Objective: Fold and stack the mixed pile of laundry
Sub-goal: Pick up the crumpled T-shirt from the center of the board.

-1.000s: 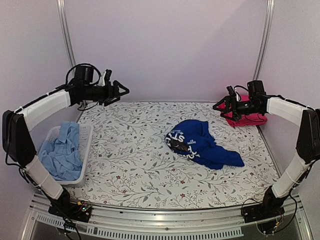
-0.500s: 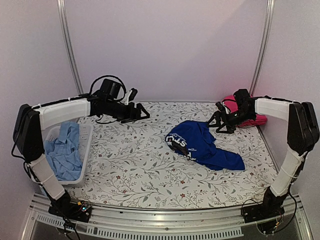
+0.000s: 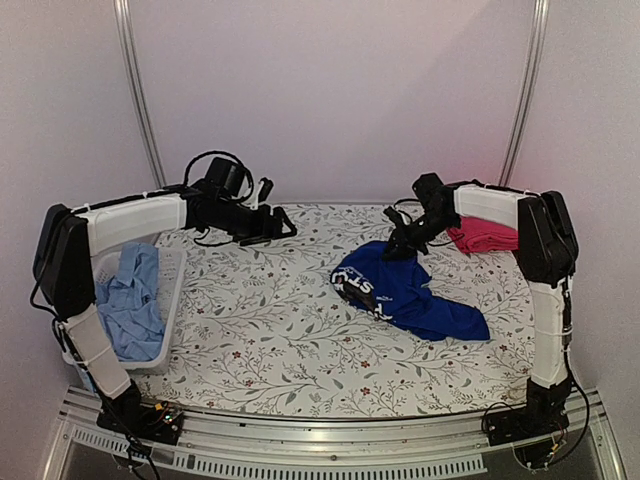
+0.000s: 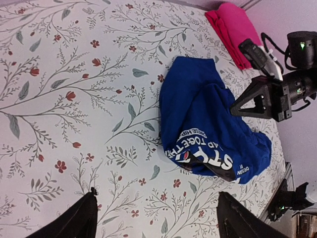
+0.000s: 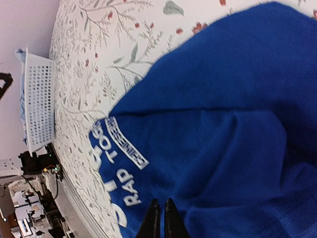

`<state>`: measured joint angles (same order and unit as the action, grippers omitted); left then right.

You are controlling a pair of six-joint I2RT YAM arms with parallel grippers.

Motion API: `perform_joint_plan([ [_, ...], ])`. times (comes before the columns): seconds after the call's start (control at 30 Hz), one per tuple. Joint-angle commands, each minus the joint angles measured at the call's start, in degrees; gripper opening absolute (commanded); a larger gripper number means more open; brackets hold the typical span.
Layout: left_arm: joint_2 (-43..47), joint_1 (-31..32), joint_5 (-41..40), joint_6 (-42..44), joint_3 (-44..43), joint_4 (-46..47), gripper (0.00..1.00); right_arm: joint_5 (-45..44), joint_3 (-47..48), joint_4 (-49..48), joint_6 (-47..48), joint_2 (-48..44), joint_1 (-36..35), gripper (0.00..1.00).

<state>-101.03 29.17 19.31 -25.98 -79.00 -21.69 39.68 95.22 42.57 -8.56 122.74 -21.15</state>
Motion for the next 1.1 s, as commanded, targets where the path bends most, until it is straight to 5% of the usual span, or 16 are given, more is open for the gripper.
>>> perform_joint_plan([
  [0.0, 1.58, -1.13, -2.91, -2.46, 1.83, -0.33, 0.82, 2.2, 18.82, 5.53, -1.17, 5.95, -4.99, 0.0],
  [0.17, 5.21, -4.25, -3.78, -6.53, 5.95, 2.82, 0.82, 6.15, 40.56, 7.65, -4.38, 9.63, -9.78, 0.0],
  [0.27, 6.89, -6.42, -3.26, -8.63, 8.15, 4.55, 0.82, 7.46, 40.43, 0.8, -9.32, 5.8, -10.74, 0.0],
  [0.3, 7.13, -7.15, -2.97, -9.03, 8.47, 4.75, 0.82, 4.12, 38.99, 1.12, -11.09, 4.45, -10.49, 0.07],
  [0.37, 7.42, -7.46, -2.84, -8.77, 8.31, 4.62, 0.82, -4.81, 34.84, 5.1, -10.6, 1.83, -10.16, 0.45],
  [0.4, 7.47, -7.48, -2.94, -8.56, 8.11, 4.46, 0.82, -8.84, 32.56, 7.15, -8.03, 1.03, -10.19, 0.53],
  [0.6, 7.53, -7.49, -2.36, -7.95, 7.96, 3.99, 0.83, -26.29, 21.56, 12.84, -1.5, -0.18, -10.08, 0.76],
  [0.93, 8.13, -7.38, -3.03, -8.04, 9.49, 3.89, 0.82, -37.92, 18.24, 14.62, 0.5, 6.84, -8.39, 0.84],
  [1.07, 8.13, -7.51, -4.19, -7.54, 9.74, 3.15, 0.83, -37.15, 21.64, 16.45, 1.21, 11.88, -8.43, 0.71],
])
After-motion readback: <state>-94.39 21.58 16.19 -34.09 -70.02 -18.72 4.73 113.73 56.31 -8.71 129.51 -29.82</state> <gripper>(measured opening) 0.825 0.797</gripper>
